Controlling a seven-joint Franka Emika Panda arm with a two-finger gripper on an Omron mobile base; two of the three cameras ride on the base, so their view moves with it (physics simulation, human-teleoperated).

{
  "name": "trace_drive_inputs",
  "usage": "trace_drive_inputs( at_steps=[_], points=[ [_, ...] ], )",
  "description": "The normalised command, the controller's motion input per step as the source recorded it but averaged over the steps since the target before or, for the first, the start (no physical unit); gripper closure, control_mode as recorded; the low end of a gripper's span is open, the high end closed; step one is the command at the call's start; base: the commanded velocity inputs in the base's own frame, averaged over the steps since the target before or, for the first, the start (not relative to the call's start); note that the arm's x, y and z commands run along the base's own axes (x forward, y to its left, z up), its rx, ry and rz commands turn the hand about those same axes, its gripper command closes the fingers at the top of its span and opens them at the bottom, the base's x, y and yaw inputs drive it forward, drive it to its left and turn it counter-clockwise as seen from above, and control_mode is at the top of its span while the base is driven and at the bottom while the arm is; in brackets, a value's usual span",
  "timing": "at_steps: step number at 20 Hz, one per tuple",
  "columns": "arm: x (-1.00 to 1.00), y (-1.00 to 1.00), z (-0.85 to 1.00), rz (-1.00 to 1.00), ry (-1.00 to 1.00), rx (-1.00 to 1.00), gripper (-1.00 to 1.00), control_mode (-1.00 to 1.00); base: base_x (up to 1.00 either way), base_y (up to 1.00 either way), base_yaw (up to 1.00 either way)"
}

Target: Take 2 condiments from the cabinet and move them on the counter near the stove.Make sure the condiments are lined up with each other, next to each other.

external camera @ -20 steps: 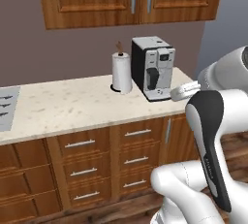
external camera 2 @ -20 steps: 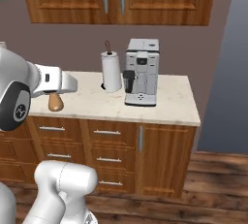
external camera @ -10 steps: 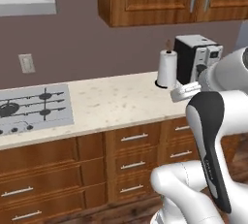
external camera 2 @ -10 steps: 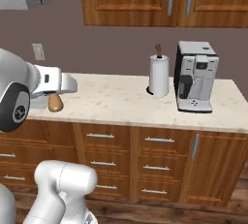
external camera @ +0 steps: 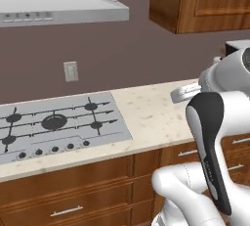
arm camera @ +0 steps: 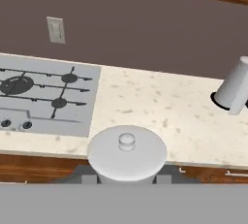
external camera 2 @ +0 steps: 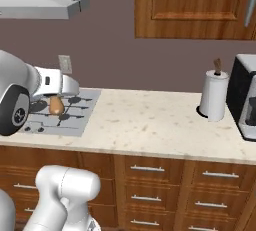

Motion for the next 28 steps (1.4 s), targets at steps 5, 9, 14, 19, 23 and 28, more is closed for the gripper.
trace_drive_inputs(
  at_steps=[5, 9, 14, 19, 23, 28],
  points=[
    [0.00, 0.00, 0.00, 0.00, 0.00, 0.00, 1.00, 1.00, 0.69, 0.26, 0.00],
    [0.00, 0.00, 0.00, 0.00, 0.00, 0.00, 1.00, 1.00, 0.82, 0.00, 0.00],
    [0.75, -0.07, -0.46, 0.00, 0.29, 0.00, 1.00, -1.00, 0.00, 0.00, 0.00],
    [0.83, -0.18, -0.87, 0.03, 0.21, 0.00, 1.00, -1.00, 0.00, 0.00, 0.00],
    [0.81, -0.06, -0.96, 0.08, 0.03, 0.02, 1.00, -1.00, 0.00, 0.00, 0.00],
    [0.62, 0.00, -0.79, 0.16, -0.17, 0.12, 1.00, -1.00, 0.00, 0.00, 0.00]
  ],
)
